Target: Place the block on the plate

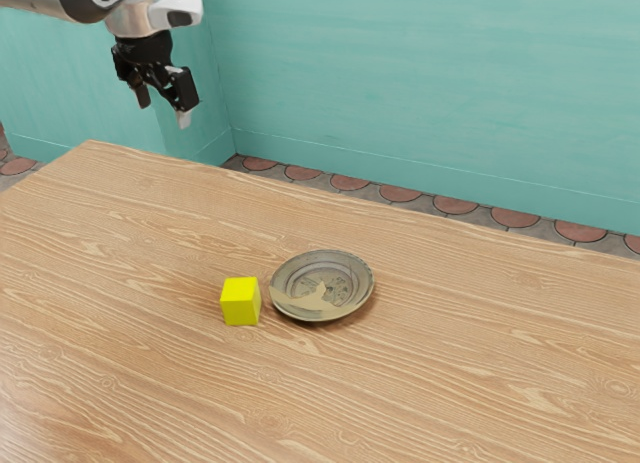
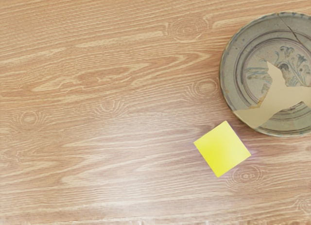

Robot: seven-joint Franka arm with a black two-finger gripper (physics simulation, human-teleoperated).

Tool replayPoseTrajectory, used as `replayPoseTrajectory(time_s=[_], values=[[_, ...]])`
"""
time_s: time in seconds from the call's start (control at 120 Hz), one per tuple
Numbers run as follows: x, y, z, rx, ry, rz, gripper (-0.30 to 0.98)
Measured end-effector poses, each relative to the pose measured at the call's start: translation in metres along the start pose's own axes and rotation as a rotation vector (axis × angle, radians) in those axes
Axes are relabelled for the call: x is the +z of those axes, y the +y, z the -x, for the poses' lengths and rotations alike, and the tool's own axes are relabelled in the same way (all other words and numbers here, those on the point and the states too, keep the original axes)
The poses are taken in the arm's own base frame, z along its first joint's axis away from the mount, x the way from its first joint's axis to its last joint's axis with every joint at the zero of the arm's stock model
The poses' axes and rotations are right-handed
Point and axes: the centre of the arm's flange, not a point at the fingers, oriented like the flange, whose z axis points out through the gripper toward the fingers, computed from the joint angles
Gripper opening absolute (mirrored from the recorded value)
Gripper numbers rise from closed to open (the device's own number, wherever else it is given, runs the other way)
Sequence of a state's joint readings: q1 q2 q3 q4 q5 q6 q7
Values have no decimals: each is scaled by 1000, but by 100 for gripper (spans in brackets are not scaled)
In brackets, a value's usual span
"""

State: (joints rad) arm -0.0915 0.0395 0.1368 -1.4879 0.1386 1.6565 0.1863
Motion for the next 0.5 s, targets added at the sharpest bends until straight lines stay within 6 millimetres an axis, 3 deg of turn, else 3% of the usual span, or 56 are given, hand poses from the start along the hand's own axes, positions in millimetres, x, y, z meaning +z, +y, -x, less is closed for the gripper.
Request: replayPoseTrajectory(time_s=[0.075, 0.142, 0.333, 0.383, 0.5], values=[[-4, 0, 3, 6, -20, -4, 69], [22, 7, 3, 42, -60, 0, 69], [141, 61, 35, 271, -164, 59, 69], [157, 72, 37, 335, -151, 66, 69], [174, 95, 38, 486, -108, 70, 69]])
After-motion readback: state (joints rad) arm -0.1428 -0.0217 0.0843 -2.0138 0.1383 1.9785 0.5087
